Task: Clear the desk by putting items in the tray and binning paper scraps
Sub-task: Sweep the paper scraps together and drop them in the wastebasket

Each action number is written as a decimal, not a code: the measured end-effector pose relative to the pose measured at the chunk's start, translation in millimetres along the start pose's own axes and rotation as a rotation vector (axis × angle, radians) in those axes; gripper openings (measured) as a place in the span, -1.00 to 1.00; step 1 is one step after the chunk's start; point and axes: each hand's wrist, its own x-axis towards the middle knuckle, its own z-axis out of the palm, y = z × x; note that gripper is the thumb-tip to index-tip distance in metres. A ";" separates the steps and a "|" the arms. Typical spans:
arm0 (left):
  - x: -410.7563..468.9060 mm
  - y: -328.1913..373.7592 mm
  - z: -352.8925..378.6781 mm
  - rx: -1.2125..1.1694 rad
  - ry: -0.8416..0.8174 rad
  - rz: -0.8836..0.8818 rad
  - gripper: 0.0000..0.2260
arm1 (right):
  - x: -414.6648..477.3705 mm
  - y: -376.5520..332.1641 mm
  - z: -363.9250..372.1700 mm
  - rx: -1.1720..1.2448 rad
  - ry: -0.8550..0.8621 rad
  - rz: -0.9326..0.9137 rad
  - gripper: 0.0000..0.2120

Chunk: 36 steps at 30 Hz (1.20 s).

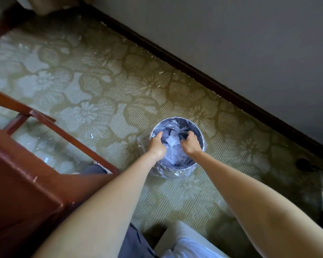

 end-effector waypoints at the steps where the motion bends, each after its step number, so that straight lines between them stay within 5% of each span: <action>1: -8.2 0.7 -2.9 0.054 0.000 0.017 -0.43 | -8.7 -2.2 -2.2 -0.036 -0.003 0.000 -0.64; 8: -64.3 -2.4 -16.4 0.361 0.157 0.102 -0.67 | -72.2 -5.6 1.8 -0.218 0.065 -0.095 -0.68; 19: -117.7 -30.4 -31.6 0.435 0.108 0.030 -0.69 | -144.7 -16.3 37.3 -0.149 0.051 0.001 -0.67; 28: -65.4 -135.3 35.9 0.836 -0.005 -0.012 -0.72 | -122.4 60.8 115.5 -0.217 -0.174 0.039 -0.69; 36: 48.2 -249.8 86.7 0.679 0.024 -0.145 -0.67 | -23.0 123.3 219.3 -0.143 -0.204 0.154 -0.72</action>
